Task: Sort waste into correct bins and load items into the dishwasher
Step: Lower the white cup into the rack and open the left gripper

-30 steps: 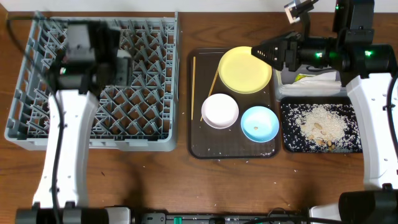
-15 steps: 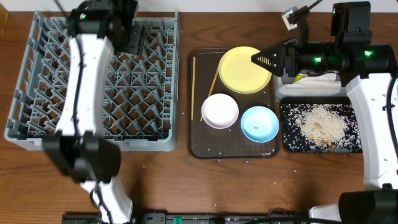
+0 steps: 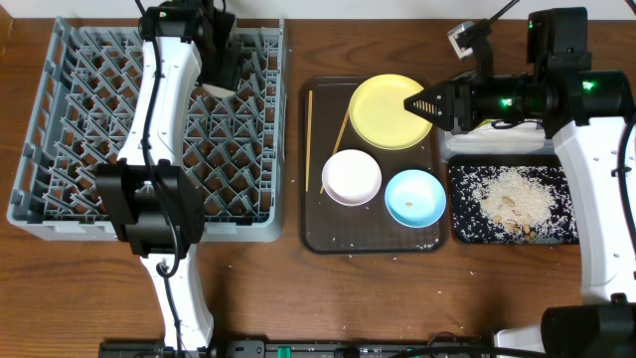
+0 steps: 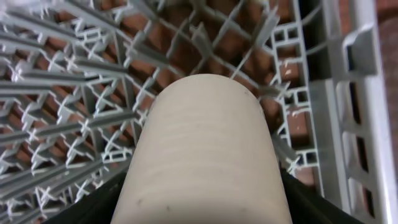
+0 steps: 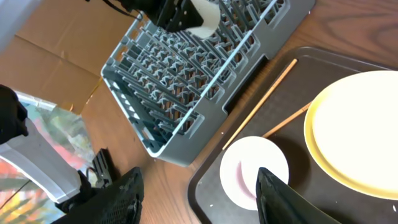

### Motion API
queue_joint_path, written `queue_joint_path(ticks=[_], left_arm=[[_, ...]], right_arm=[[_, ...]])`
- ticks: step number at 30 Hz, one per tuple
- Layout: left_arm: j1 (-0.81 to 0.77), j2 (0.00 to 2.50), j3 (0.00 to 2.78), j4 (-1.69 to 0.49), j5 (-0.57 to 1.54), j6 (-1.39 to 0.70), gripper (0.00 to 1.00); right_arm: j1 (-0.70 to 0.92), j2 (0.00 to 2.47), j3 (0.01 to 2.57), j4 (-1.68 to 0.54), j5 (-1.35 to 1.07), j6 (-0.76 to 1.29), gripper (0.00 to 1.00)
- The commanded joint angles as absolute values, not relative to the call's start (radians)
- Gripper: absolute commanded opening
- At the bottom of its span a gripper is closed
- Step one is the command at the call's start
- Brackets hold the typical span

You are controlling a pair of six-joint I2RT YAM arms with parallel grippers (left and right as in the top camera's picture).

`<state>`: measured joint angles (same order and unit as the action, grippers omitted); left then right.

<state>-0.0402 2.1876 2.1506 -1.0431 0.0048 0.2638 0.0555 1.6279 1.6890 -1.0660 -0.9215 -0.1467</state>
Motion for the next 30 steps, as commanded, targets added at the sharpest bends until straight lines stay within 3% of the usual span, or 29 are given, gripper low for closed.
queue_joint_path(ticks=[1,21,23,27,30], left_arm=[[-0.039,2.186,2.184,-1.027,0.064,0.277,0.4],[-0.039,2.236,2.184,-0.989,0.079,0.276,0.4],[-0.039,2.235,2.184,-0.989,0.052,0.276,0.52],[-0.039,2.228,2.184,-1.003,0.025,0.276,0.86],[-0.039,2.207,2.184,-1.008,0.025,0.276,0.93]], right_arm=[[0.06,1.615,1.689,-1.073,-0.923,-0.174,0.56],[0.06,1.615,1.689,-1.105,-0.923,-0.189,0.55],[0.06,1.615,1.689,-1.105,-0.924,-0.189,0.54],[0.06,1.615,1.689,-1.109,-0.924,-0.189,0.54],[0.06,1.615,1.689,-1.109,-0.924,-0.189,0.54]])
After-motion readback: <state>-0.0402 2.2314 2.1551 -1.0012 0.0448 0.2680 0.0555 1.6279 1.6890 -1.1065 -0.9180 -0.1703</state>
